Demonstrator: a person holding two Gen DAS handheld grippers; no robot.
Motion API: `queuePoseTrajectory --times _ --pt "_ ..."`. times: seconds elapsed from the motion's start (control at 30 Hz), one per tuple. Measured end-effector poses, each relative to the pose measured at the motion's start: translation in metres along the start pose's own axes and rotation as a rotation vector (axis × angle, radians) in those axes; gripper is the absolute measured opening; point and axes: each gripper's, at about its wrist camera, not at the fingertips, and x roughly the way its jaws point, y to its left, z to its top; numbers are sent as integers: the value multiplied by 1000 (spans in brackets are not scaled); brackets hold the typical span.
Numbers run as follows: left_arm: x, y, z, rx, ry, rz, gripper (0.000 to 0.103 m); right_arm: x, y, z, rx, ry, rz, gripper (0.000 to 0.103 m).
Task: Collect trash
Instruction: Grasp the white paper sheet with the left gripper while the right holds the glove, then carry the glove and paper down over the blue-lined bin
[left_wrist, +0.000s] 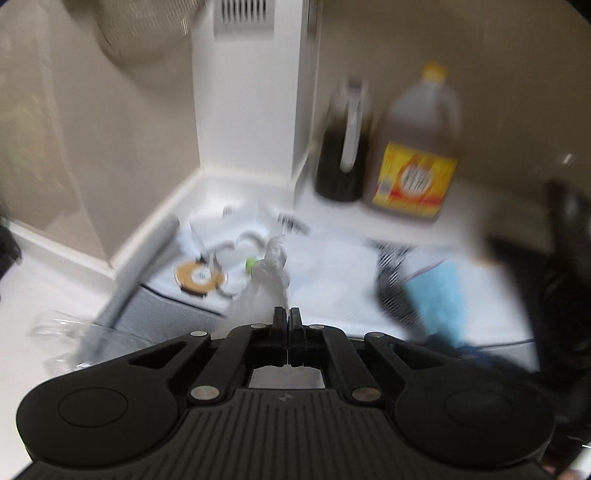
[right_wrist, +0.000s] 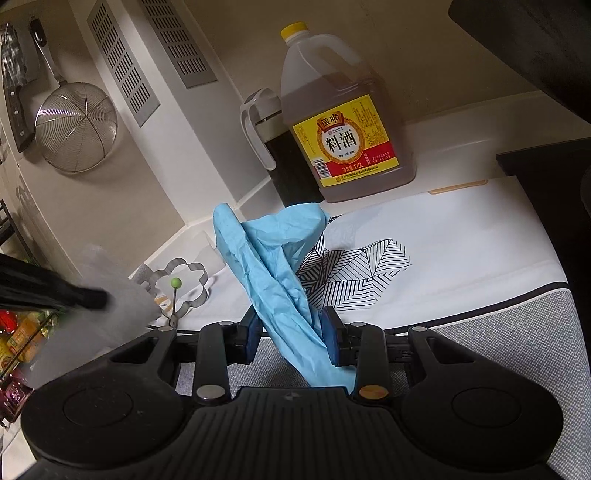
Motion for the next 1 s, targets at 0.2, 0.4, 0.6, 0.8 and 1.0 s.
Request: queuePoseTrajectory --times 0.2,0.4,0.6,0.8,1.0 --pt "-100 22 -14 -54 -151 -30 0 -1 -1 -1 4 -8 3 37" --pt "-172 46 -57 -114 -190 28 0 -6 3 -2 -19 -30 18 34" --pt "-234 61 -108 -137 -226 40 0 -62 33 -8 -125 -80 43 33" --pt "-274 61 -167 -173 -248 -20 0 -150 68 -30 -251 -106 168 33" --pt "-301 57 -236 -227 -219 -53 0 -219 95 -80 -362 -1 279 33"
